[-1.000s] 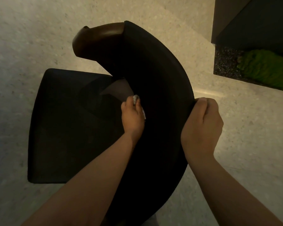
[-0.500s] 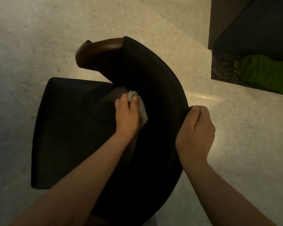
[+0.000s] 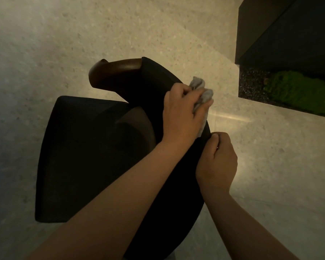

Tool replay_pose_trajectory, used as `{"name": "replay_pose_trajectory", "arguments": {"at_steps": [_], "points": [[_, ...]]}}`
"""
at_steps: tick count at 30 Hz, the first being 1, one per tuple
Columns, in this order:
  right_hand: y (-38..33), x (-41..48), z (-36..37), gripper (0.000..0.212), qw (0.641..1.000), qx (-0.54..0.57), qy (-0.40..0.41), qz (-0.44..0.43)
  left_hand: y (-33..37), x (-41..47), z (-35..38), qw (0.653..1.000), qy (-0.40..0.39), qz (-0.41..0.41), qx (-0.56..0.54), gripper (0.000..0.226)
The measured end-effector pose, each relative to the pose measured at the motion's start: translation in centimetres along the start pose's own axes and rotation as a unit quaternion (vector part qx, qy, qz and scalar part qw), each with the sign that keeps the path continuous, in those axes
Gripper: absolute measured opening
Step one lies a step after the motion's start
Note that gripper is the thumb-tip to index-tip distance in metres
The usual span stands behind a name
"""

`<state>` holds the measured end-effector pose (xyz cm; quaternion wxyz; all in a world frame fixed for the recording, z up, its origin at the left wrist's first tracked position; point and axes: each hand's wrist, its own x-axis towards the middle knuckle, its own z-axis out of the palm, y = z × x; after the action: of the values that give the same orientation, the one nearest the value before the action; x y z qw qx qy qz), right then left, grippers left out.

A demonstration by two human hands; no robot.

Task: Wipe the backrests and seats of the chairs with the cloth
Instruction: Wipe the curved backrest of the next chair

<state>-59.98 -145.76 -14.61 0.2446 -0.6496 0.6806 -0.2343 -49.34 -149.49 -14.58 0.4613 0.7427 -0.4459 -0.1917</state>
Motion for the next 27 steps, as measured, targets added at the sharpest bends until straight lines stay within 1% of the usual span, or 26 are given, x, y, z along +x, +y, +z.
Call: {"name": "replay_pose_trajectory", "arguments": {"at_steps": [2, 4, 8, 9, 12, 14, 16, 17, 19, 21, 24, 27], "points": [[0.0, 0.0, 0.1, 0.029, 1.000, -0.001, -0.001, -0.001, -0.4, 0.1, 0.5, 0.996, 0.019, 0.030, 0.080, 0.029], [0.0, 0.0, 0.1, 0.029, 1.000, -0.003, 0.001, -0.003, -0.8, 0.3, 0.4, 0.994, 0.047, 0.031, 0.098, 0.027], [0.2, 0.0, 0.1, 0.026, 1.000, -0.007, 0.000, -0.002, -2.6, 1.2, -1.1, 0.993, 0.089, -0.066, 0.047, 0.029], [0.2, 0.0, 0.1, 0.025, 1.000, -0.007, -0.001, -0.002, -3.1, 1.4, -1.5, 0.991, 0.098, -0.078, 0.048, 0.030], [0.3, -0.1, 0.1, 0.025, 1.000, -0.011, -0.002, -0.003, -4.0, 0.8, -2.4, 0.987, 0.118, -0.091, 0.056, 0.029], [0.2, -0.1, 0.1, 0.027, 1.000, -0.012, -0.002, -0.010, -4.1, 0.4, -2.8, 0.984, 0.144, -0.100, 0.035, 0.029], [0.2, 0.0, 0.1, 0.026, 1.000, -0.012, 0.000, -0.013, -3.4, 0.7, -2.8, 0.983, 0.165, -0.084, 0.008, 0.033], [0.1, 0.0, 0.1, 0.026, 1.000, -0.012, 0.001, -0.013, -2.9, 1.1, -2.5, 0.985, 0.161, -0.069, 0.004, 0.036], [0.1, 0.0, 0.1, 0.027, 1.000, -0.011, 0.000, -0.013, -2.1, 1.7, -1.8, 0.991, 0.125, -0.047, 0.026, 0.037], [0.1, -0.1, 0.1, 0.028, 1.000, -0.007, 0.003, -0.014, -2.0, 1.7, -1.0, 0.992, 0.100, -0.050, 0.064, 0.036], [0.1, 0.0, 0.1, 0.030, 1.000, -0.006, 0.005, -0.014, -3.0, 1.2, -0.3, 0.986, 0.117, -0.069, 0.093, 0.033], [0.2, -0.1, 0.1, 0.029, 1.000, -0.009, 0.007, -0.011, -3.6, 0.5, 0.0, 0.983, 0.139, -0.103, 0.069, 0.032]]}}
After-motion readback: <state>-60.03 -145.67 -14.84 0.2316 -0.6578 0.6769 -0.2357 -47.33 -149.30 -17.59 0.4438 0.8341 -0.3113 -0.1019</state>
